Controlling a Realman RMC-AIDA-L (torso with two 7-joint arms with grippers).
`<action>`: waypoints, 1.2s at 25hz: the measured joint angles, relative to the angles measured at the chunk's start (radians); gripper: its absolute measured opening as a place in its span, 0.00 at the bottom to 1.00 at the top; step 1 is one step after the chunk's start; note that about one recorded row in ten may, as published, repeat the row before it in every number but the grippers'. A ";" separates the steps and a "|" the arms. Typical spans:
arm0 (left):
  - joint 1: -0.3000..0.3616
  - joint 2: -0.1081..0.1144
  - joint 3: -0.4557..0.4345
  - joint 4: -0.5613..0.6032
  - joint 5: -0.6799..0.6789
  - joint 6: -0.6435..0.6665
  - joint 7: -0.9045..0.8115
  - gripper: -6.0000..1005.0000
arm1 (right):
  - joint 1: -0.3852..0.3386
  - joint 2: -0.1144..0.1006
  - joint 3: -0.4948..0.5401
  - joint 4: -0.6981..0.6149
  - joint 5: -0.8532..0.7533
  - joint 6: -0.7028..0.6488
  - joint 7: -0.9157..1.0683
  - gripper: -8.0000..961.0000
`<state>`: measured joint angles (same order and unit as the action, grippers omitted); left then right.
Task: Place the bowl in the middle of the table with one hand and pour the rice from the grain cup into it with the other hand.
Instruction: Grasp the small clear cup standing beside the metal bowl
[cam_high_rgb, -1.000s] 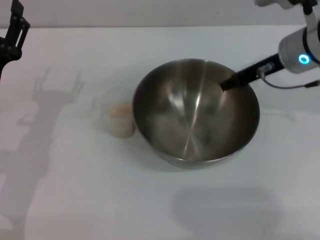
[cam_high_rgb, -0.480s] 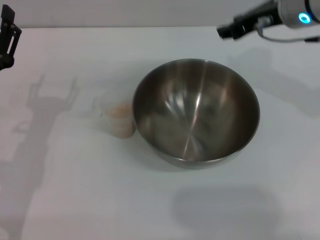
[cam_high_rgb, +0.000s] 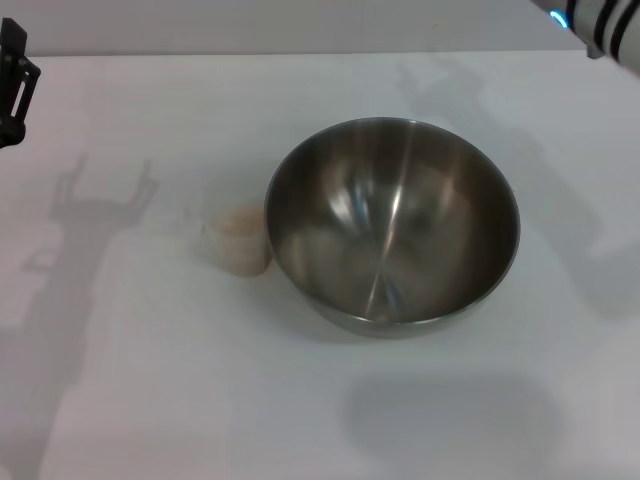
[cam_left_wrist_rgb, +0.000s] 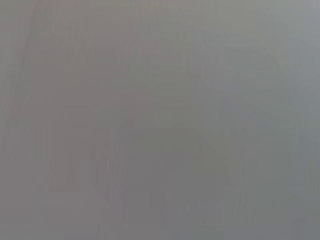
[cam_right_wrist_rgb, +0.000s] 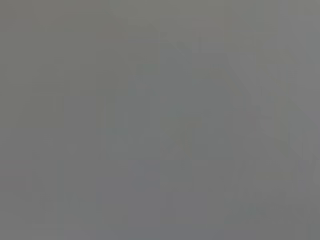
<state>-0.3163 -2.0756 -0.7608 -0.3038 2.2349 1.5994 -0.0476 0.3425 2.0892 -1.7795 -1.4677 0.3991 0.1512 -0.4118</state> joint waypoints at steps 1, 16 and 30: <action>0.001 0.000 0.000 0.000 0.000 0.000 0.000 0.76 | -0.022 0.000 -0.035 0.035 0.000 -0.130 0.001 0.46; 0.005 -0.001 0.001 -0.003 0.000 -0.013 0.000 0.76 | -0.058 0.001 -0.315 0.901 0.184 -1.568 0.378 0.46; 0.060 -0.003 0.087 -0.006 -0.004 -0.022 0.008 0.75 | -0.037 -0.011 -0.194 1.265 0.186 -1.731 0.583 0.46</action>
<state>-0.2559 -2.0785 -0.6738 -0.3099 2.2314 1.5775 -0.0400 0.3055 2.0786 -1.9735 -0.2032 0.5851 -1.5798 0.1710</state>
